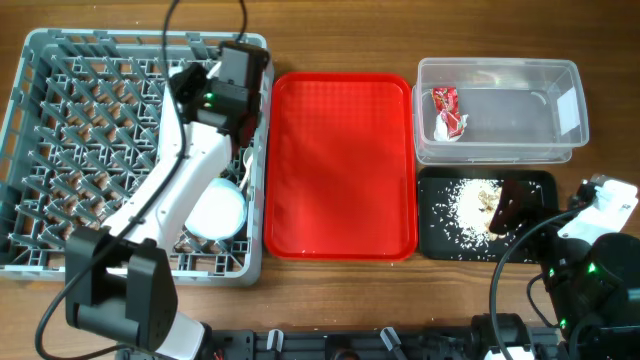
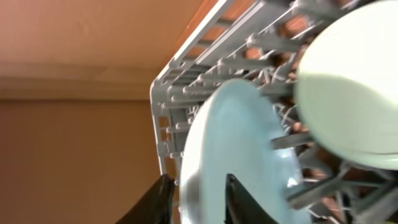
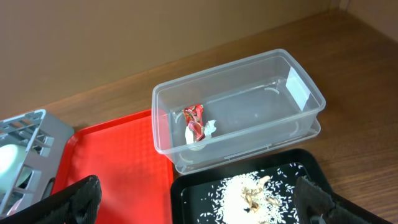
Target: Sort waste into correct bins and load items into the dishwasher rack
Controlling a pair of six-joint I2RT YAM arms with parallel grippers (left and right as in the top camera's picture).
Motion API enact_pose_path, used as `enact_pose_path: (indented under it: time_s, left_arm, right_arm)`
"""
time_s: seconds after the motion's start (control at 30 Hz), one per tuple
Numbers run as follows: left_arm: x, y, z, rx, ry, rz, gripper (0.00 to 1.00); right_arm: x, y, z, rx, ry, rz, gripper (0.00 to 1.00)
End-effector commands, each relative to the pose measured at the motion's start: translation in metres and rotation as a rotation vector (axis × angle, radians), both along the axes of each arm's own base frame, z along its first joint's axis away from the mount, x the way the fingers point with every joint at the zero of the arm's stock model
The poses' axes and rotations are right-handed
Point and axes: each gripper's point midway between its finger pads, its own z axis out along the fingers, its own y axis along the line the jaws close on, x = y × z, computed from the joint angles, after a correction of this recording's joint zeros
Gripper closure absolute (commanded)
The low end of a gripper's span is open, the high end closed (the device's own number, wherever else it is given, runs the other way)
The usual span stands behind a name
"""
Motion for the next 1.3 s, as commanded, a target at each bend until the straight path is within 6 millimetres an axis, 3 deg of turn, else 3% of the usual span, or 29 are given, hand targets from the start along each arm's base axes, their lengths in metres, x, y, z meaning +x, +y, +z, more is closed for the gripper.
enact_pose_path:
  time_s: [0.0, 0.17, 0.23, 0.33, 0.57, 0.7, 0.77, 0.9, 1.27]
  left_arm:
    - [0.001, 0.001, -0.002, -0.057, -0.048, 0.037, 0.34]
    - [0.001, 0.016, 0.011, -0.145, -0.138, 0.094, 0.25]
    - [0.0, 0.022, 0.022, -0.208, -0.183, 0.103, 0.18]
    - [-0.005, 0.033, 0.044, -0.337, -0.277, 0.119, 0.16]
    - [-0.03, 0.037, 0.081, -0.815, -0.401, 0.09, 0.1]
    - [-0.048, 0.04, 0.092, -0.988, -0.416, 0.096, 0.07]
    - [-0.056, 0.03, 0.097, -1.123, -0.41, 0.079, 0.05]
    - [-0.073, -0.023, 0.11, -1.466, -0.268, -0.085, 0.0]
    - [-0.089, -0.033, 0.092, -1.536, -0.156, -0.017, 0.0]
  right_arm:
    - [0.0, 0.001, 0.003, -0.011, -0.008, 0.012, 0.0]
    - [0.0, 0.001, 0.003, -0.011, -0.008, 0.012, 0.0]
    - [0.0, 0.001, 0.003, -0.011, -0.008, 0.013, 0.0]
    - [0.0, 0.001, 0.003, -0.011, -0.008, 0.012, 0.0]
    - [0.0, 0.001, 0.003, -0.011, -0.008, 0.013, 0.0]
    - [0.0, 0.001, 0.003, -0.011, -0.008, 0.013, 0.0]
    - [0.0, 0.001, 0.003, -0.011, -0.008, 0.012, 0.0]
    - [0.0, 0.001, 0.003, -0.011, -0.008, 0.013, 0.0]
    - [0.0, 0.001, 0.003, -0.011, -0.008, 0.012, 0.0]
